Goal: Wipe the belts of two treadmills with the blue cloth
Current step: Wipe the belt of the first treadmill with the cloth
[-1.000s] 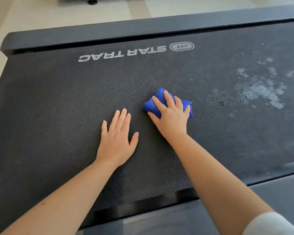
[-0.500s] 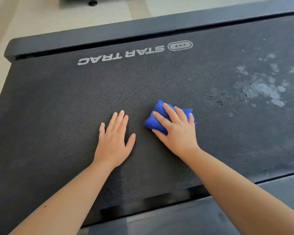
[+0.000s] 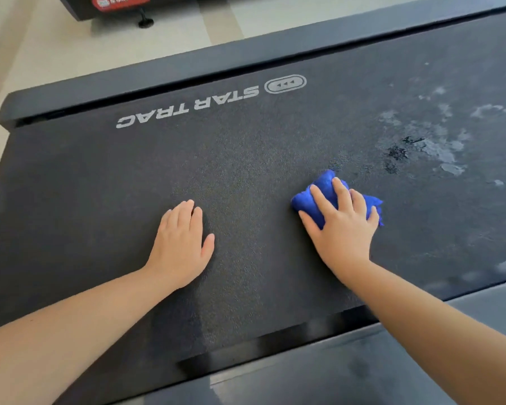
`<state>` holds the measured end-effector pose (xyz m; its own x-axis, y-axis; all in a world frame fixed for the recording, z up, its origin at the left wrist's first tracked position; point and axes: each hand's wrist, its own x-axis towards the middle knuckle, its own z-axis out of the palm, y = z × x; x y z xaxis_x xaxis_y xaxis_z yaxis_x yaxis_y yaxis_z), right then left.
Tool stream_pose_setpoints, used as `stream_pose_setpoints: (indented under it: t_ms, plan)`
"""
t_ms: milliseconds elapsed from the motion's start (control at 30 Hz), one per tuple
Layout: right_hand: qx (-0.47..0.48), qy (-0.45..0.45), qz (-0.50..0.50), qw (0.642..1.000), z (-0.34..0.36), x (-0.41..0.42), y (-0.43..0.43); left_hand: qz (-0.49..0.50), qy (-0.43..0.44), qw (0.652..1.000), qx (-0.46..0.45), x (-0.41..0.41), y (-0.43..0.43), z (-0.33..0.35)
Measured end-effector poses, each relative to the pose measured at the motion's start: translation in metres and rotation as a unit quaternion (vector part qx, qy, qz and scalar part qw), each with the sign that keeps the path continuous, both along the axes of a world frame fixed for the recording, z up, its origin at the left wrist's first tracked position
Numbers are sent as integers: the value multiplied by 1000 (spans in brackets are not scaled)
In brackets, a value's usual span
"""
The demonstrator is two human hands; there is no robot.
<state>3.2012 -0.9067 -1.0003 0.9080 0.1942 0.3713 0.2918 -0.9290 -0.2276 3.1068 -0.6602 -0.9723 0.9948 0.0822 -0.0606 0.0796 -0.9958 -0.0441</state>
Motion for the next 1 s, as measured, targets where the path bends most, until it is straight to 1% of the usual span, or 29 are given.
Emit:
stream_pose_setpoints:
  t_ms: [67, 133, 200, 267, 300, 367, 500, 600, 667, 767, 867, 933, 1000]
  plan:
    - [-6, -16, 9, 1000, -2, -15, 18, -25, -29, 999, -20, 21, -2, 4]
    - [-5, -15, 14, 1000, -1, -21, 30, -20, -50, 997, -58, 50, -14, 5]
    - [-14, -30, 44, 998, -2, -16, 24, 0, -39, 996, -78, 82, -27, 1]
    - [-27, -51, 84, 995, -5, -9, 7, -16, -19, 999, -49, 110, -35, -4]
    - [-30, -57, 88, 994, -7, -3, -3, -34, -8, 999, -31, 121, -34, -6]
    - [-33, -55, 42, 997, -8, 10, -24, -62, 14, 998, -22, 132, -31, -9]
    - [-27, -42, -113, 992, -7, 29, -65, -73, 22, 996, -53, 130, -27, -11]
    - [-11, -41, -171, 984, -6, 21, -57, -71, 29, 995, -62, 130, -26, -10]
    - [-1, -47, -170, 984, -5, 2, -34, -74, 33, 995, -60, 131, -27, -10]
    - [10, -45, -104, 993, -5, -40, 4, -69, 29, 995, -68, 132, -26, -11]
    - [-19, -31, -54, 998, -5, -55, 6, -70, 30, 995, -61, 131, -28, -10]
    - [-33, -25, -67, 997, -5, -48, -10, -68, 41, 995, -57, 132, -30, -8]
    - [-34, -23, -128, 991, -3, -36, -36, -66, 48, 996, -47, 132, -32, -5]
